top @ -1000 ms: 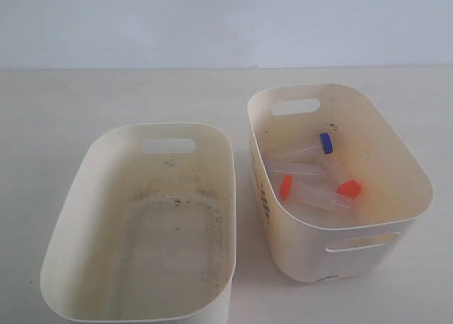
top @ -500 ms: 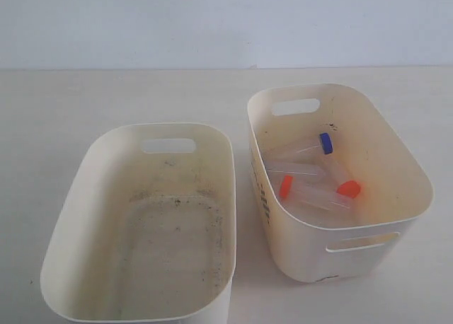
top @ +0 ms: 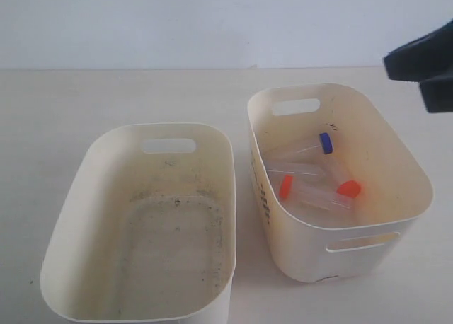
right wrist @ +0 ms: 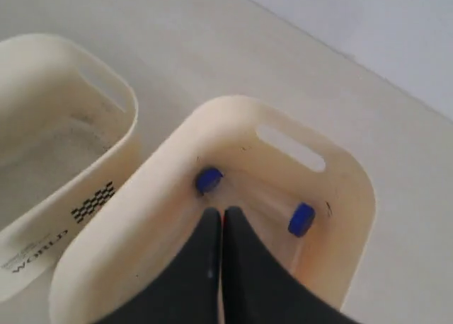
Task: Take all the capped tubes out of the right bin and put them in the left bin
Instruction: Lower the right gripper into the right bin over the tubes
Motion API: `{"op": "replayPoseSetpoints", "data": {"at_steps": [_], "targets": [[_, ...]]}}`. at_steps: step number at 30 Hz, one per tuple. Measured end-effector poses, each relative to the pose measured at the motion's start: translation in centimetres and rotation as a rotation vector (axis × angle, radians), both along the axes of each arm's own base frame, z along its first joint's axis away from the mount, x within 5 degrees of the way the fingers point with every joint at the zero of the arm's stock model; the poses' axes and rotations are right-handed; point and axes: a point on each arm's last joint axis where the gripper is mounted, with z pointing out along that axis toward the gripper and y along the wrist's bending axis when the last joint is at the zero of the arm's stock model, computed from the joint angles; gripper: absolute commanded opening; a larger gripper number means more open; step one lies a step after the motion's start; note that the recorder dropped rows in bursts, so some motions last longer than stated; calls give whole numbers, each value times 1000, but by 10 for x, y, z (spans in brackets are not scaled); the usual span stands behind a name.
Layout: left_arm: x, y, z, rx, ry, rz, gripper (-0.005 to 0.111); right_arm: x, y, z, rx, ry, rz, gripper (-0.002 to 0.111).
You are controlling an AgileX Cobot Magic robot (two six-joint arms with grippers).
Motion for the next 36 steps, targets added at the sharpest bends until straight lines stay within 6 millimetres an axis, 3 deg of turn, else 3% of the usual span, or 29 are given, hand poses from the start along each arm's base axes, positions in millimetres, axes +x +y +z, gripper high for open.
{"op": "replayPoseSetpoints", "data": {"at_steps": [5,15,20,26,28,33,36], "targets": [[0,0,0,0,0,0,4,28,22,-12,-272,-42,241,1],[0,0,0,0,0,0,4,90,46,-78,-724,92,441,1],[0,0,0,0,0,0,4,112,54,-106,-795,152,501,1],[0,0,0,0,0,0,4,123,57,-133,-863,167,618,2],[0,0,0,0,0,0,4,125,58,-141,-884,168,659,7],[0,0,0,0,0,0,4,132,61,-155,-903,159,697,43],[0,0,0,0,0,0,4,137,62,-162,-914,132,709,50]]}}
